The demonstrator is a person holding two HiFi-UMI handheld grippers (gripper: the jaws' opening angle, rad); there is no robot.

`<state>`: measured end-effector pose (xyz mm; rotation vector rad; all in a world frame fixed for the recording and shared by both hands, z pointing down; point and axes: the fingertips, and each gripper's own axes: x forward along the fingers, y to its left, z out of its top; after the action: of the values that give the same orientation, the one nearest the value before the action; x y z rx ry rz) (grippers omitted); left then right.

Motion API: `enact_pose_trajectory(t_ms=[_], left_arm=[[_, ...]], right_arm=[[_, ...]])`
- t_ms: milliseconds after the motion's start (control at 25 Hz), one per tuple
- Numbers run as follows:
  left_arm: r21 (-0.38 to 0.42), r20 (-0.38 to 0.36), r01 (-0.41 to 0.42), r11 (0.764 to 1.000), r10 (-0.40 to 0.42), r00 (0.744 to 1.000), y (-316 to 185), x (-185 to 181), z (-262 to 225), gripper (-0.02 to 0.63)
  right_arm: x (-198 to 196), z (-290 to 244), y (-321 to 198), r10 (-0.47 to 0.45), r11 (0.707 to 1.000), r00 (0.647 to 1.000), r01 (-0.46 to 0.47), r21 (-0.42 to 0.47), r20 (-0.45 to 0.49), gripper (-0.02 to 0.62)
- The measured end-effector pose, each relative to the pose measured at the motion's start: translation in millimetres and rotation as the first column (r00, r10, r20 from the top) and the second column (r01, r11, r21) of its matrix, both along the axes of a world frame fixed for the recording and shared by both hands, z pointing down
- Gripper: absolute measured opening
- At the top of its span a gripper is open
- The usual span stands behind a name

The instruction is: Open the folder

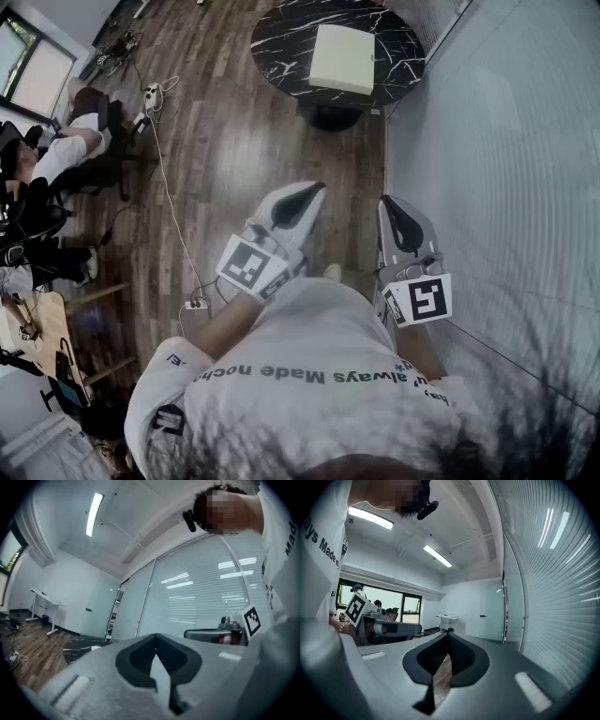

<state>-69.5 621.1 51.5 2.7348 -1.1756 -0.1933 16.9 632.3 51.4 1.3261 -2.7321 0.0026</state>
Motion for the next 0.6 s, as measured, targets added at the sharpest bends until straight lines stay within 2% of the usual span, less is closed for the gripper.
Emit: enact_pose_trajectory(t_ms=[200,600], left_arm=[[-0.005,0.003,0.003,1.000,-0.003,1.000,-4,-20,5,0.003],[-0.033,0.012,-0.018,0.999,0.018,1.000,-5,-60,23,0.003]], right_arm=[[-20,-2,-4,0.011,1.000,1.000,-0.011,0.018,-0.006,0.002],[-55,9,-3,0.052,0.999,0.999,-0.052,-0.008,0.011,0.002]])
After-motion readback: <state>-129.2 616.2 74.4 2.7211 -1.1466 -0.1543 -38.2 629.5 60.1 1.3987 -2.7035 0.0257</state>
